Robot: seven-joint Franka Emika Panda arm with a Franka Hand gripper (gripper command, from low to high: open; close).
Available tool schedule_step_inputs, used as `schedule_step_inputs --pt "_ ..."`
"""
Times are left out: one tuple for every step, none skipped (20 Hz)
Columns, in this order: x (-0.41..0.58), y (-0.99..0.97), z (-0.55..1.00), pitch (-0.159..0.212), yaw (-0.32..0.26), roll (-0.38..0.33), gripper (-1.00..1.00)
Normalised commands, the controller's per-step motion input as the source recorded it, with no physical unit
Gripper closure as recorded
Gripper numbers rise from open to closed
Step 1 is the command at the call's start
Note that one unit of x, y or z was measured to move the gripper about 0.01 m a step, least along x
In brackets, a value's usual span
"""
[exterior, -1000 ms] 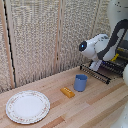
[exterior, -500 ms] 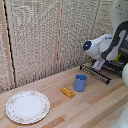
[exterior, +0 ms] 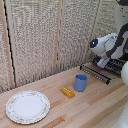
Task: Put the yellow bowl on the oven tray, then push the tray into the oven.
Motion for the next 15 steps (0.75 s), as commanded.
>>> schedule_step_inputs --pt "-0.051 -0.25 0.19 -0.027 0.088 -0.081 1.0" --pt "-0.043 -0.16 0.19 -0.027 0.062 -0.094 -1.0" --pt "-0.029 -0.03 0.24 -0.024 0.056 -0.063 -1.0" --pt "-0.014 0.0 0.29 -0.009 0.045 -0.047 -1.0" --pt "0.0 0.16 0.31 0.0 0.047 -0.016 -1.0" --pt "0.0 0.29 0.24 0.0 0.026 0.0 -1.0" --pt "0.031 0.4 0.23 0.0 0.0 0.0 -1.0" --pt "0.129 0.51 0.21 0.001 0.0 0.0 -1.0" --pt "0.2 0.57 0.17 0.008 0.0 0.015 -1.0" --pt "0.2 0.55 0.25 0.021 0.0 0.045 -1.0" --pt "0.197 0.47 0.36 0.033 0.009 0.094 -1.0" --pt "0.149 0.32 0.53 0.036 0.016 0.087 -1.0" --pt "0.171 0.23 0.73 0.065 0.005 0.021 -1.0" --pt "0.123 0.12 0.79 0.045 0.0 0.01 -1.0" --pt "0.231 0.22 0.84 0.134 0.0 0.01 -1.0"
